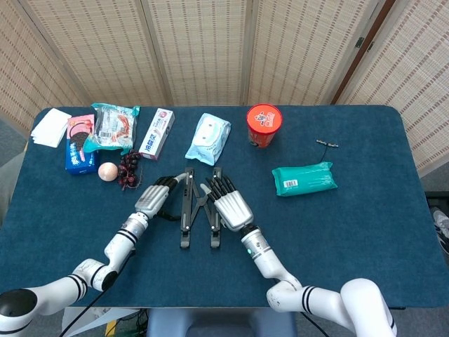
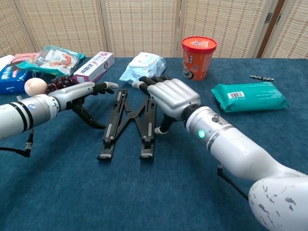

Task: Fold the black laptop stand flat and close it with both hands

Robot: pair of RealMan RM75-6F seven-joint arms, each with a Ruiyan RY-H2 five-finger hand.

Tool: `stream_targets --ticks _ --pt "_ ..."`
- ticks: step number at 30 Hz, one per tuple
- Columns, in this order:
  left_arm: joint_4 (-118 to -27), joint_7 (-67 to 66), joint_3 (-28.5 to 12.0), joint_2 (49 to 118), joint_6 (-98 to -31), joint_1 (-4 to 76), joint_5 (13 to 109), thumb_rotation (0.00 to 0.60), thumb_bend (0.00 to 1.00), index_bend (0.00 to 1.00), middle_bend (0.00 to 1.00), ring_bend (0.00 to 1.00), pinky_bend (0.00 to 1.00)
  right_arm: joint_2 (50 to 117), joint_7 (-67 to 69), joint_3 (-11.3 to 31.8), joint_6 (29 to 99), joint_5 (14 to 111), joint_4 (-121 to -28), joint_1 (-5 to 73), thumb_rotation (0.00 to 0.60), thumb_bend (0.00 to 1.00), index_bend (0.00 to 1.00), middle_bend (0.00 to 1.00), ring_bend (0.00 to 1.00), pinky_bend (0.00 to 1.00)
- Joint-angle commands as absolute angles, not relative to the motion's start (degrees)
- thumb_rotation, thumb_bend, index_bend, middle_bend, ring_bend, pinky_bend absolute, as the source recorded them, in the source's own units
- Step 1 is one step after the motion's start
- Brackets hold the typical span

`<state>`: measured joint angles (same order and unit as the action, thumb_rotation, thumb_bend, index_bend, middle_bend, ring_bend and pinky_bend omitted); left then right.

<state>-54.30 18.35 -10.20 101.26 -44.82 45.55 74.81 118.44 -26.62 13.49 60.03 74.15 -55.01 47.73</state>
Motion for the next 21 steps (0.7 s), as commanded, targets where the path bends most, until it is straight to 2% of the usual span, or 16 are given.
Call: stream_targets --ticks 1,14,17,21 --pt "-54.52 18.34 -10.26 101.20 -44.59 45.61 74.66 0.600 0.12 0.00 0.11 0.07 0.07 118.62 -26.59 13.59 60.07 74.30 -54.78 47.86 0.600 0.05 0.00 0.00 0.00 0.00" --pt "-56.55 19.83 -10.42 99.69 -43.61 45.57 74.40 0.600 0.12 0.00 0.10 0.07 0.07 118.76 -24.72 13.95 60.35 75.49 -54.18 48.39 0.600 0.05 0.00 0.00 0.00 0.00" --pt "-56.94 19.25 -10.49 98.98 -44.39 45.18 74.33 0.600 0.12 0.00 0.10 0.07 0.07 116.71 -23.74 13.24 59.82 76.19 -56.42 48.03 0.600 0.05 0.00 0.00 0.00 0.00" --pt "-59.00 18.61 -10.79 96.79 -45.72 44.15 73.85 0.600 0.12 0.00 0.10 0.07 0.07 110.29 -22.96 11.78 57.64 77.58 -62.47 47.73 0.600 0.05 0.00 0.00 0.00 0.00"
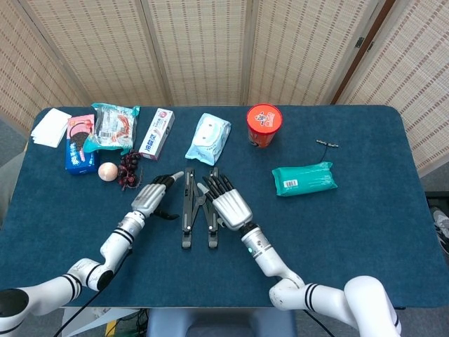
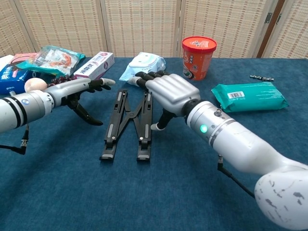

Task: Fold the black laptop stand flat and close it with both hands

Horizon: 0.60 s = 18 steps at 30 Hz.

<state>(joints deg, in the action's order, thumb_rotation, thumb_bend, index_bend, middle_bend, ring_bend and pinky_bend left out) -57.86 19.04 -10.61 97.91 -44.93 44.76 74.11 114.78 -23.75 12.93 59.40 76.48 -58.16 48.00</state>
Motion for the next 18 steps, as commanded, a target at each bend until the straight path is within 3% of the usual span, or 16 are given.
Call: stream_targets --ticks 1,10,18 --pt "-59.69 18.42 -10.83 96.18 -46.20 43.82 73.79 0.600 0.12 0.00 0.10 0.07 0.07 108.53 -22.56 11.64 56.86 77.74 -64.23 47.78 0.600 0.05 0.00 0.00 0.00 0.00" --pt "-68.01 14.87 -10.94 88.95 -51.28 39.67 72.44 0.600 0.12 0.00 0.10 0.07 0.07 89.01 -10.80 10.60 42.03 81.92 -79.76 53.51 0.600 0.05 0.00 0.00 0.00 0.00" --pt "-73.77 12.10 -10.51 84.18 -54.25 36.53 71.13 0.600 0.12 0.00 0.09 0.07 0.07 81.81 -1.06 8.64 30.61 88.27 -80.45 61.63 0.600 0.04 0.00 0.00 0.00 0.00"
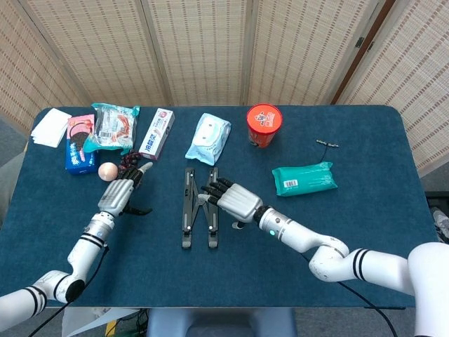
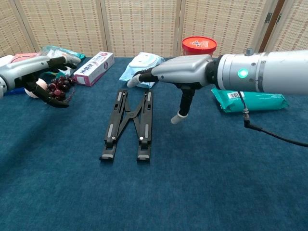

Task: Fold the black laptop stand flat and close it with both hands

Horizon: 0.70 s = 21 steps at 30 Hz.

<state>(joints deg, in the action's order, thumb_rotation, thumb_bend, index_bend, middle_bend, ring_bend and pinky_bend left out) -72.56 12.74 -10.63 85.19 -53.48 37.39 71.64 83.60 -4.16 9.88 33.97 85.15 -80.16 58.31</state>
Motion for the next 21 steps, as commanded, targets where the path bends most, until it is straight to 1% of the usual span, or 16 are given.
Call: stream_targets --ticks 1,4,9,17,21 --pt "-74.19 11.97 -10.50 83.84 -54.50 36.28 71.03 0.600 0.12 0.00 0.09 0.07 0.07 81.75 -0.30 8.39 30.10 89.00 -79.95 62.38 0.600 0.04 0.00 0.00 0.00 0.00" --pt "-75.29 11.67 -10.49 83.00 -55.16 35.60 70.80 0.600 0.12 0.00 0.09 0.07 0.07 82.27 1.62 7.48 29.16 91.57 -77.55 64.81 0.600 0.02 0.00 0.00 0.00 0.00" --pt "-76.46 11.65 -10.39 82.05 -55.86 34.66 70.59 0.600 0.12 0.00 0.09 0.07 0.06 85.01 4.54 5.11 28.72 95.66 -71.74 68.44 0.600 0.01 0.00 0.00 0.00 0.00" --pt "-76.49 12.66 -10.37 80.97 -56.39 33.36 70.22 0.600 0.12 0.00 0.09 0.07 0.06 91.27 9.10 0.69 31.29 100.73 -62.34 72.13 0.600 0.01 0.00 0.00 0.00 0.00" --pt "-76.04 13.53 -10.37 80.83 -56.29 33.02 70.25 0.600 0.12 0.00 0.09 0.07 0.06 94.17 11.54 -0.46 32.39 101.60 -58.56 73.52 0.600 0.01 0.00 0.00 0.00 0.00"
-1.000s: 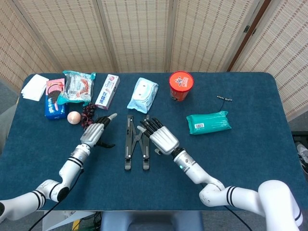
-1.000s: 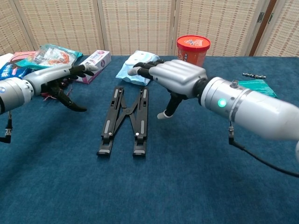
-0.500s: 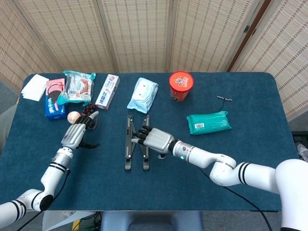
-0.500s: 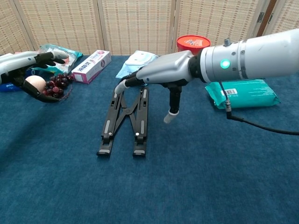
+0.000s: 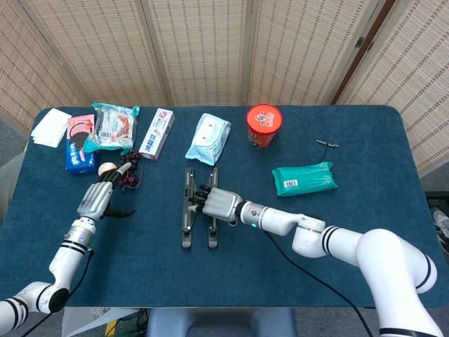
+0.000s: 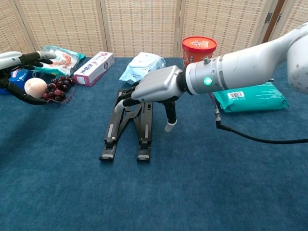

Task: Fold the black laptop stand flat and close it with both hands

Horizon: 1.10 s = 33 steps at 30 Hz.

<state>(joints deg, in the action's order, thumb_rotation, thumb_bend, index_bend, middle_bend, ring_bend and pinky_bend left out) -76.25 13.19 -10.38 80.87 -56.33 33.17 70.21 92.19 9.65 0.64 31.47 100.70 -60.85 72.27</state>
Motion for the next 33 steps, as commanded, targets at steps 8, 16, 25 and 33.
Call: stream_targets --ticks 8,16,25,33 --pt "-74.81 15.60 -10.39 80.78 -56.03 32.45 70.58 0.600 0.12 0.00 0.08 0.07 0.06 98.01 15.83 -2.71 32.53 102.94 -52.75 77.05 0.600 0.01 0.00 0.00 0.00 0.00" --pt "-73.96 17.34 -10.52 80.84 -56.05 32.05 71.05 0.600 0.12 0.00 0.08 0.07 0.06 99.93 19.31 -4.65 31.15 103.37 -49.60 80.26 0.600 0.01 0.00 0.00 0.00 0.00" --pt "-72.88 18.92 -10.47 80.89 -55.56 31.69 71.29 0.600 0.12 0.00 0.07 0.07 0.06 99.74 21.91 -7.01 30.92 103.46 -49.29 81.94 0.600 0.01 0.00 0.00 0.00 0.00" --pt "-72.38 19.57 -10.58 80.99 -55.77 31.43 71.60 0.600 0.12 0.00 0.07 0.07 0.06 101.36 23.35 -7.83 30.33 103.13 -47.34 83.50 0.600 0.01 0.00 0.00 0.00 0.00"
